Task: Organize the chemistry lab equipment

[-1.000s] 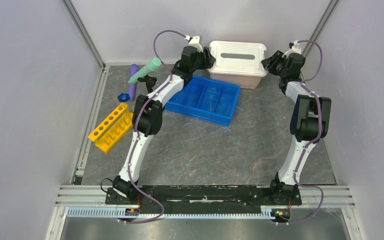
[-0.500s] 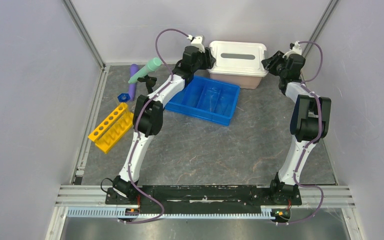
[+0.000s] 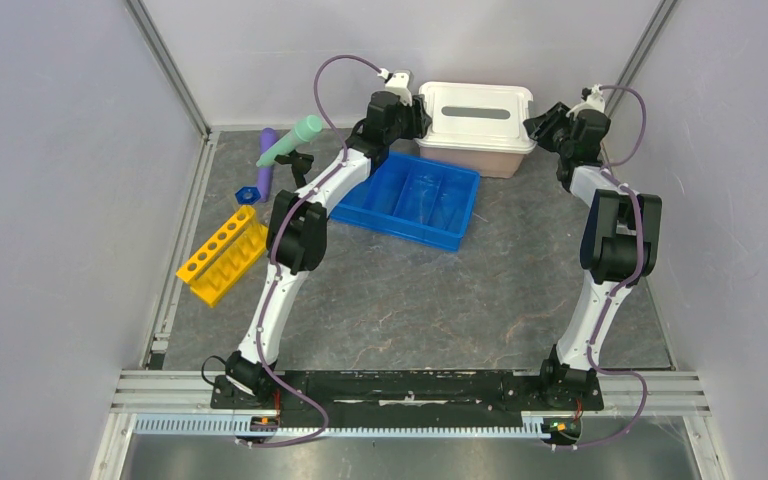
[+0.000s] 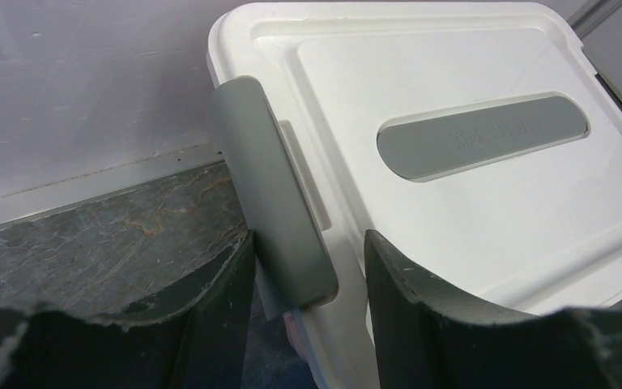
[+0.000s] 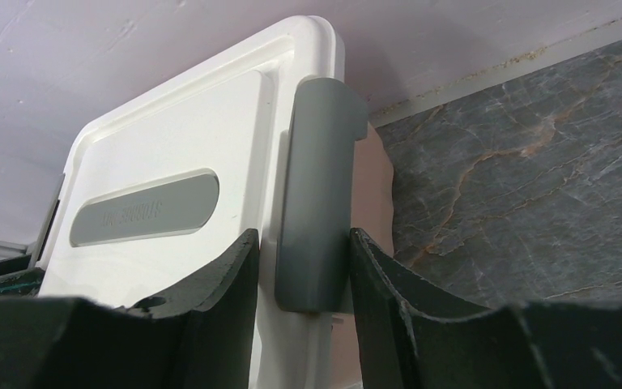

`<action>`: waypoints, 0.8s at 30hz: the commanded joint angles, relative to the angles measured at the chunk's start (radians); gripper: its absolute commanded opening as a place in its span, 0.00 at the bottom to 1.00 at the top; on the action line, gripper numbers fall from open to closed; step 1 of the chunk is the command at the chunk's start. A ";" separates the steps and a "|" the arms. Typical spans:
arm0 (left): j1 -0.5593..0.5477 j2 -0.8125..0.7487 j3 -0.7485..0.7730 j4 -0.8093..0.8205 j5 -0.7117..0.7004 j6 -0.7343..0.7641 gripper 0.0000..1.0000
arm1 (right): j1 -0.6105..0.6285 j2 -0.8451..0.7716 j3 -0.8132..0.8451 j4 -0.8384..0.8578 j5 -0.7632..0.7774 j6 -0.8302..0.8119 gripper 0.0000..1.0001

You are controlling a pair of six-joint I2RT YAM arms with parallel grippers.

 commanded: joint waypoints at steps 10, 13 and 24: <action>-0.081 -0.054 0.039 -0.038 0.001 0.051 0.76 | 0.054 0.008 -0.094 -0.024 -0.033 0.146 0.40; -0.081 -0.087 0.040 -0.069 -0.018 0.058 0.80 | 0.054 0.004 -0.113 0.007 -0.018 0.183 0.40; -0.087 -0.146 0.029 -0.083 0.070 0.007 0.87 | 0.066 0.023 -0.126 0.068 -0.030 0.273 0.40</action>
